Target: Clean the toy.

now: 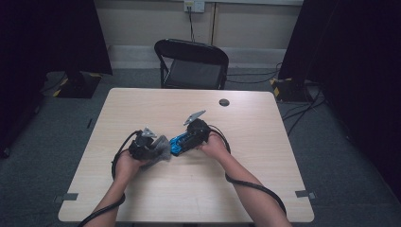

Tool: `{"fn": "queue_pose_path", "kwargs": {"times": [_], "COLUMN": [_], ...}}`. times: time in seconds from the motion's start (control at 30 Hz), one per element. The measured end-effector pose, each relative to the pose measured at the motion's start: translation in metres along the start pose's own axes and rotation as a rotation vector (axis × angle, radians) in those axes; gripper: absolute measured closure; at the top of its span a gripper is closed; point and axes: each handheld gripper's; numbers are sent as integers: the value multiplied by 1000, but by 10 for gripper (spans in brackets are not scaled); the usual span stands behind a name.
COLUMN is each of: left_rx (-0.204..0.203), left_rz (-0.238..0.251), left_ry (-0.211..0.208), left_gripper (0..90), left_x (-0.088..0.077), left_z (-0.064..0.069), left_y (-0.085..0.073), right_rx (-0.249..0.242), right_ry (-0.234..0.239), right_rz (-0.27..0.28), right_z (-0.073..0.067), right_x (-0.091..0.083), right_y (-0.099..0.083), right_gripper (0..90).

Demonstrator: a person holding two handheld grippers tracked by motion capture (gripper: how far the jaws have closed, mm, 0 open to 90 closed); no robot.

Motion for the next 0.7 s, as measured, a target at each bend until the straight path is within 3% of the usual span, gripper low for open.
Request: {"fn": "queue_pose_path", "kwargs": {"times": [0.1, 0.17, 0.53, 0.7], "left_rx": [-13, 5, -4, 30], "left_rz": [-22, -23, -38, -45], "left_ry": [-46, -51, -127, -171], "left_gripper": [744, 745, 756, 758], "left_x": [-2, -1, 0, 3], "left_z": [6, 11, 34, 48], "left_y": [0, 0, 4, 9], "right_rx": [-4, -3, 0, 3], "right_ry": [2, 0, -3, -4], "right_rz": [-2, -8, -3, -4], "right_z": [1, 0, 0, 0], "right_x": [0, 0, 0, 0], "right_y": [0, 1, 0, 0], "right_gripper": [112, 112, 112, 112]}}
Point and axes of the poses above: each handheld gripper's, and its own axes: x roughly forward along the jaws, y roughly out of its top, z roughly to its right, and after that the axes turned 1 degree about x, right-handed
